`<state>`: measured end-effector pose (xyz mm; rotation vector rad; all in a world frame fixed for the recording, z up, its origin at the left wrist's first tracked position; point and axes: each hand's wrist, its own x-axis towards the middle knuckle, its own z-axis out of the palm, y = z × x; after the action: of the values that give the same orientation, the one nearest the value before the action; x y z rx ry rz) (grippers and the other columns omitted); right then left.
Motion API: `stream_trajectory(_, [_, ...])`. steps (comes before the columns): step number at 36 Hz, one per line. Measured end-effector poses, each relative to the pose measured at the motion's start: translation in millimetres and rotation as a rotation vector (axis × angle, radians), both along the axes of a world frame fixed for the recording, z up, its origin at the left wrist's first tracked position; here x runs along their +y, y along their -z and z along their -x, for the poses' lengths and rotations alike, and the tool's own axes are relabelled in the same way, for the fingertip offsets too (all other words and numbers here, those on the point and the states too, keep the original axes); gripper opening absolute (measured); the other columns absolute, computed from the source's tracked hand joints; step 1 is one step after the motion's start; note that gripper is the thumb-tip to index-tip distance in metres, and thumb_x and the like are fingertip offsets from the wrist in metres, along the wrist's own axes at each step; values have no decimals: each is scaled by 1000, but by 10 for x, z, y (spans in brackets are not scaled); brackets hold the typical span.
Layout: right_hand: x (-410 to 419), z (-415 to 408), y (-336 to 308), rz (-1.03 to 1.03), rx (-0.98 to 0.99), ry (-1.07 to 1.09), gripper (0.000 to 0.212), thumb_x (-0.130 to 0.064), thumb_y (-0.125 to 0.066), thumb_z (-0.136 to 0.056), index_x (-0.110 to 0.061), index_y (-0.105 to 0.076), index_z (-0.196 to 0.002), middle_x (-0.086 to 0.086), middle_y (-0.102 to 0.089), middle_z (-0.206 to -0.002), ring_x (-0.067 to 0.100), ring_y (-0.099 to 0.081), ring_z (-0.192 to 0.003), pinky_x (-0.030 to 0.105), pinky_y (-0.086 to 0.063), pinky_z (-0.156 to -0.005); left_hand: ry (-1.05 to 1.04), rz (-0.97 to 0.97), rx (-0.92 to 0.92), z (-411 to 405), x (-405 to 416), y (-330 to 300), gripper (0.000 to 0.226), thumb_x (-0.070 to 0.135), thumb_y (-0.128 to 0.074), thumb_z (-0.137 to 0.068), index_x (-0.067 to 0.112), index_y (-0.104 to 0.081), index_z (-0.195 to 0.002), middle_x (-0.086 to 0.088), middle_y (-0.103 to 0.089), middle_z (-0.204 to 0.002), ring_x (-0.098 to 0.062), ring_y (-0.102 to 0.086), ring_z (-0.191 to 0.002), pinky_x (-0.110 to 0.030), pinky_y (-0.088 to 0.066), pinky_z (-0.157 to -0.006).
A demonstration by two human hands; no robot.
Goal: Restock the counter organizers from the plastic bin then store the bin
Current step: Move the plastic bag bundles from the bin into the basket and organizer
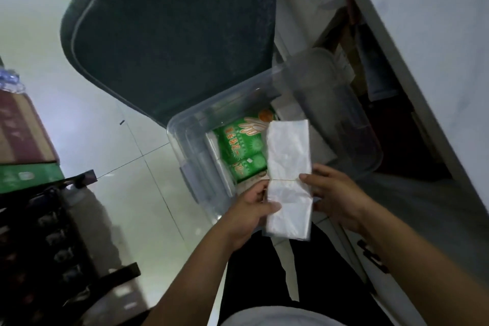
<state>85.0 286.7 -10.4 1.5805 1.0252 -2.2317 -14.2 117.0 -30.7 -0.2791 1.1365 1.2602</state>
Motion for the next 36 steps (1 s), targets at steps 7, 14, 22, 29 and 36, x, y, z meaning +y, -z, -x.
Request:
stream_trajectory(7, [-58, -72, 38, -107, -1, -28, 25, 1, -65, -86, -3, -69, -110, 21, -71, -108, 31, -66, -81, 38, -52, -69, -53, 112, 45, -136, -55, 68, 38, -2, -66, -88, 18, -67, -120, -7, -72, -116, -20, -68, -98, -34, -55, -84])
stream_trajectory(14, [50, -228, 163, -354, -81, -35, 22, 6, -66, -85, -3, -70, -105, 20, -74, -100, 25, -68, -77, 33, -55, -63, -63, 530, 462, 37, 182, 719, 49, 16, -69, -86, 21, -54, -132, -4, -63, -121, -24, -63, -112, -27, -48, -84])
stream_trajectory(22, [58, -476, 282, -469, -74, 2, 27, 10, -66, -84, -5, -71, -107, 22, -73, -100, 29, -68, -86, 42, -55, -80, 263, 905, 613, 558, 488, 1554, 102, 20, -70, -85, 21, 1, -159, -13, -8, -165, -37, -27, -146, -46, -29, -118])
stream_trajectory(29, [62, -701, 444, -519, -73, 84, 29, 5, -69, -85, -12, -73, -108, 8, -77, -95, 26, -73, -90, 39, -59, -79, 203, 1001, 607, 764, 433, 2042, 59, 6, -51, -96, -2, -28, -149, -23, -47, -146, -36, -51, -130, -41, -45, -106])
stream_trajectory(36, [8, -891, 461, -525, -66, 120, 22, -1, -71, -85, -18, -75, -98, 9, -77, -91, 34, -72, -89, 53, -57, -81, 282, 1120, 740, 759, 494, 2196, 52, 1, -54, -91, -1, -39, -140, -25, -53, -139, -39, -54, -126, -44, -46, -101])
